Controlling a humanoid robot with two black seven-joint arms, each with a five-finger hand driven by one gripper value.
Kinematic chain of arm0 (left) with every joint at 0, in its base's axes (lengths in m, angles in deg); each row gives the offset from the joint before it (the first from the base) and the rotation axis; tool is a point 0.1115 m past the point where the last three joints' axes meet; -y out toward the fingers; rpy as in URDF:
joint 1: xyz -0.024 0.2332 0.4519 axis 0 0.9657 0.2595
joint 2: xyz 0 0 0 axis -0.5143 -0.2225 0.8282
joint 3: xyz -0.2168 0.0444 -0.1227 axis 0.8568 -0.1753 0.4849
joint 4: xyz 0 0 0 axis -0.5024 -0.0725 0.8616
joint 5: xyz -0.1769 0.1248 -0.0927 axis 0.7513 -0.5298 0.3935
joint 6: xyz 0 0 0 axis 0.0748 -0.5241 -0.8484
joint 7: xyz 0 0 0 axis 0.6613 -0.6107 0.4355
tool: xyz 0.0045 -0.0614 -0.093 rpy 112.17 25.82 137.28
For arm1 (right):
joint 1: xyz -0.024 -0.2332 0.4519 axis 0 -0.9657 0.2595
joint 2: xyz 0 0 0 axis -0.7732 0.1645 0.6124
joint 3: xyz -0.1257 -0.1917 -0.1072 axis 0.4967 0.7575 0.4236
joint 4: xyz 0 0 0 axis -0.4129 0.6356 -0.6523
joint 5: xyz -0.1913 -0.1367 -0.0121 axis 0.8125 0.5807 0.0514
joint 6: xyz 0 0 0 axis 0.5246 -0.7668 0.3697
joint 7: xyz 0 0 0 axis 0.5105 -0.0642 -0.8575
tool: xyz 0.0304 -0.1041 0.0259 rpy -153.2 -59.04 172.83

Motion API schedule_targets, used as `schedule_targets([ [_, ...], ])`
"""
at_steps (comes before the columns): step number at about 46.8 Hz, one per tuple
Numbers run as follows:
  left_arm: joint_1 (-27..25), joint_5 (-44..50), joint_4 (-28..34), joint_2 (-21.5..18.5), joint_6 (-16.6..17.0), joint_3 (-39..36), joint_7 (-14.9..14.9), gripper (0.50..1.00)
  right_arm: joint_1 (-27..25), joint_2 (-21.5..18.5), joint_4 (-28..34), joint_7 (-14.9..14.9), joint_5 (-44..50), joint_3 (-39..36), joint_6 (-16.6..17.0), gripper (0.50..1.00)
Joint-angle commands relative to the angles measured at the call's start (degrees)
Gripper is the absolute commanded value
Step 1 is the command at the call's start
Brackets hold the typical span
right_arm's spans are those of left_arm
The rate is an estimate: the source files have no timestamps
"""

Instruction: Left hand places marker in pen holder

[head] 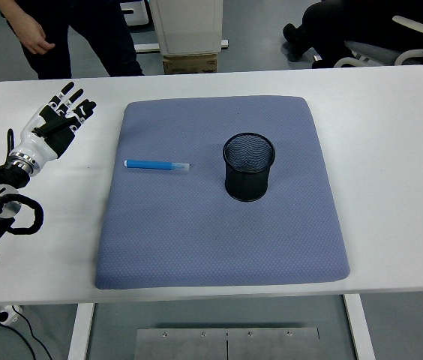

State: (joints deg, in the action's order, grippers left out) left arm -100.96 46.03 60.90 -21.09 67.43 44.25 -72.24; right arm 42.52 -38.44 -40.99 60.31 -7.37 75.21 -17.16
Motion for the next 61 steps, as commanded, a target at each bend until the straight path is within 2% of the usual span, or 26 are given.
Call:
schedule_targets([
  [1, 0.3, -0.1, -0.1, 0.0, 0.4, -0.1, 0.0, 1.0, 0.0, 0.0, 0.0, 0.0, 0.0, 0.0, 0.1, 1.0],
  [10, 0.5, 0.3, -0.2, 0.0, 0.2, 0.1, 0.5, 1.0, 0.0, 0.0, 0.0, 0.0, 0.0, 0.0, 0.1, 1.0],
  [18, 0.6, 0.1, -0.4, 0.1, 0.4, 0.6, 12.8, 1.0, 0.0, 0.0, 0.0, 0.0, 0.0, -0.1, 0.1, 1.0],
  [21, 0.4, 0.0, -0.5, 0.1, 0.5, 0.5, 14.8, 1.0, 0.0, 0.0, 0.0, 0.1, 0.0, -0.1, 0.0, 1.0],
  [29, 1.0, -0.1, -0.4, 2.1, 0.1, 0.5, 14.8, 1.0, 0.0, 0.0, 0.0, 0.0, 0.0, -0.1, 0.0, 1.0],
  [41, -1.1, -1.0, -0.3, 0.2, 0.3, -1.2, 15.0, 1.0, 0.0, 0.0, 0.0, 0.0, 0.0, -0.1, 0.0, 1.0],
  [47, -5.2, -1.0, 0.0, -2.0, 0.4, -9.2, 15.0, 1.0, 0.0, 0.0, 0.0, 0.0, 0.0, -0.1, 0.0, 1.0],
  [61, -13.5, -1.1, 0.9, -3.8, 0.6, -27.1, 15.0, 1.0, 0.0, 0.0, 0.0, 0.0, 0.0, 0.0, 0.0, 1.0],
])
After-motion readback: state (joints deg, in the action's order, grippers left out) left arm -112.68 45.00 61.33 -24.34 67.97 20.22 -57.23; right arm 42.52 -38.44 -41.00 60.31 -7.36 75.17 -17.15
